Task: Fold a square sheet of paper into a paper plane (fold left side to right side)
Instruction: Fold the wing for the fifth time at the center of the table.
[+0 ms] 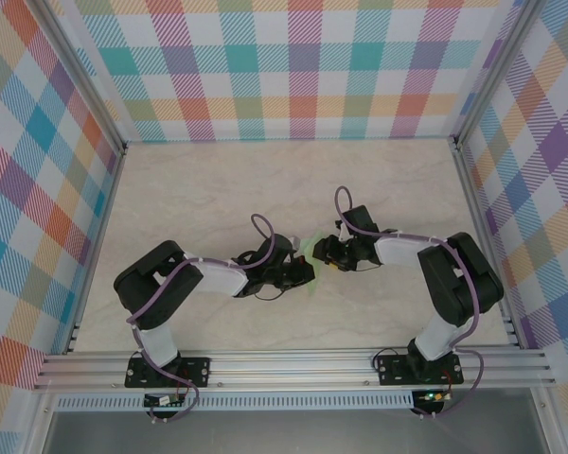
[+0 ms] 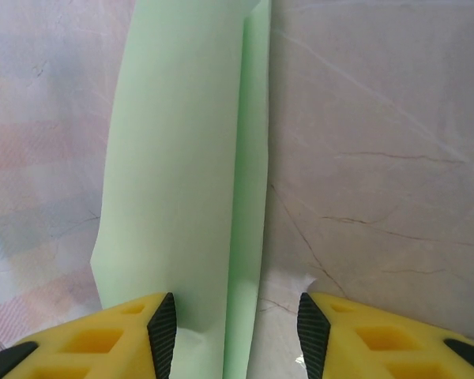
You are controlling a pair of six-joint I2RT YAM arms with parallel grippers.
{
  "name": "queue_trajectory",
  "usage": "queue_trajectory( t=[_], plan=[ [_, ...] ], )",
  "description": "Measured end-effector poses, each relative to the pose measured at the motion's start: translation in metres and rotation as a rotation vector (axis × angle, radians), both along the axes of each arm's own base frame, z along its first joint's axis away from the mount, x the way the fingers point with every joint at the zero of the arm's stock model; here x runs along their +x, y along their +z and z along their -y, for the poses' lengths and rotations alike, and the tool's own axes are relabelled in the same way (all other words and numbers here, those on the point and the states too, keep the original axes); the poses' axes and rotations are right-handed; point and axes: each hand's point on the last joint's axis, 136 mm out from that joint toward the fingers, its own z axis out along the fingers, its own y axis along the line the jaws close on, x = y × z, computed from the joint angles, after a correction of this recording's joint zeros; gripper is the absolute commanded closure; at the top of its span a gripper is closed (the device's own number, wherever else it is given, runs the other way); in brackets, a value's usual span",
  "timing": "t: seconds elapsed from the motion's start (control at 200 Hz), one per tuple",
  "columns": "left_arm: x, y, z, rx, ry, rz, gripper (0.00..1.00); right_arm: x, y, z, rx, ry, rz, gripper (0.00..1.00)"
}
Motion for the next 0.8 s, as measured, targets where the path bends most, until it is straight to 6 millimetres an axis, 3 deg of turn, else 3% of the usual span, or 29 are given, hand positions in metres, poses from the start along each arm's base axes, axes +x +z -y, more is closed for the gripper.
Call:
queue_trajectory(
  t=[0.43,0.8],
  plan=[
    [0.000,0.002,0.000,-0.002,-0.002,-0.001,0.77,0.000,-0.001,0.000,-0.007,-0.001,-0.007,0.52],
    [0.007,0.028,-0.013,-0.030,0.022,0.042,0.63,0.000,-0.001,0.000,-0.010,0.002,-0.006,0.52]
  ],
)
